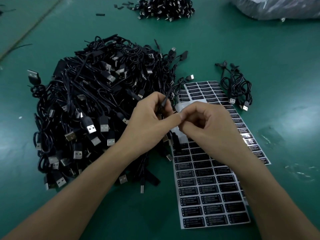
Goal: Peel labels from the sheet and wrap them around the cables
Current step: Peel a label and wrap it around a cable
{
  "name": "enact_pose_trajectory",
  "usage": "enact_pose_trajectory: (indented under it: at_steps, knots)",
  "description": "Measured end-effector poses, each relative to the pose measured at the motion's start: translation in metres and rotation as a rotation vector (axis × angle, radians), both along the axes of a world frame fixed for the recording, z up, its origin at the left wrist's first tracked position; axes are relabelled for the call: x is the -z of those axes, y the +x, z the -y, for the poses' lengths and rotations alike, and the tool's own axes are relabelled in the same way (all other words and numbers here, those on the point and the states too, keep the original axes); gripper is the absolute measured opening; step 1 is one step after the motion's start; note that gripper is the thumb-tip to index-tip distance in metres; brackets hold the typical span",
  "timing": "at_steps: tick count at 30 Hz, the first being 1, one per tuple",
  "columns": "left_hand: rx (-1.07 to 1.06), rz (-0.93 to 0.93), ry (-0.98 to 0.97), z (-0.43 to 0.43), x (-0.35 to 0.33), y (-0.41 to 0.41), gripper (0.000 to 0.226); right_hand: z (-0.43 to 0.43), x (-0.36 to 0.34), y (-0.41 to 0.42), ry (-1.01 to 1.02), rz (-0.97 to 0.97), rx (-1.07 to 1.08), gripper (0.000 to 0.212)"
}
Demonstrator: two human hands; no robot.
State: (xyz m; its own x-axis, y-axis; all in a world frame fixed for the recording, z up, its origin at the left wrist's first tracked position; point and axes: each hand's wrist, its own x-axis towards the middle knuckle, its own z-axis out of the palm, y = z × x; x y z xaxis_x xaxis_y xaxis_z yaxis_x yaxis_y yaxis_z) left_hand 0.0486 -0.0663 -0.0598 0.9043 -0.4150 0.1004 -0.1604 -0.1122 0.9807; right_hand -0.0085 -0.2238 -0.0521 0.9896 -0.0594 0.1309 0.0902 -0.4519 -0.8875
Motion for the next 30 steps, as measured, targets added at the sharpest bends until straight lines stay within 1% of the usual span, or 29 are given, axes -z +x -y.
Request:
enact_pose_trajectory:
  at_steps: [3, 5, 6, 8, 9, 10, 12, 15, 17, 22, 25, 30]
  knots:
    - [-0.011, -0.005, -0.007, -0.001, -0.001, 0.0, 0.033, 0.002, 0.001, 0.0, -0.042, 0.017, 0.025, 0.023]
    - [-0.024, -0.024, -0.043, -0.001, -0.002, 0.0, 0.034, 0.002, 0.001, 0.0, 0.012, 0.005, 0.054, 0.019]
    - [-0.036, -0.042, -0.076, -0.001, -0.003, 0.0, 0.035, 0.003, 0.001, 0.0, 0.064, -0.013, 0.075, 0.022]
    - [-0.068, -0.085, -0.153, -0.002, -0.006, 0.0, 0.037, 0.003, 0.002, 0.0, 0.16, -0.059, 0.118, 0.038]
    - [-0.083, -0.106, -0.189, -0.003, -0.007, 0.0, 0.037, 0.003, 0.002, 0.0, 0.182, -0.086, 0.137, 0.041]
    - [-0.096, -0.121, -0.214, -0.003, -0.008, 0.0, 0.038, 0.002, 0.001, 0.0, 0.197, -0.114, 0.149, 0.041]
    - [-0.109, -0.133, -0.233, -0.004, -0.009, 0.0, 0.037, -0.001, 0.001, 0.0, 0.261, -0.149, 0.134, 0.031]
    - [-0.104, -0.139, -0.245, -0.005, -0.01, 0.0, 0.037, -0.009, 0.002, 0.0, 0.448, -0.151, 0.072, 0.011]
    - [-0.102, -0.143, -0.242, -0.005, -0.01, 0.0, 0.036, -0.014, 0.002, 0.0, 0.57, -0.154, 0.079, 0.006]
    - [-0.124, -0.142, -0.225, -0.006, -0.008, 0.003, 0.034, -0.018, 0.002, 0.002, 0.705, -0.149, 0.169, 0.011]
    - [-0.122, -0.126, -0.208, -0.006, -0.006, 0.003, 0.033, -0.019, 0.001, 0.003, 0.731, -0.138, 0.184, 0.011]
    - [-0.096, -0.107, -0.194, -0.005, -0.004, 0.003, 0.034, -0.02, 0.003, 0.003, 0.754, -0.125, 0.231, 0.022]
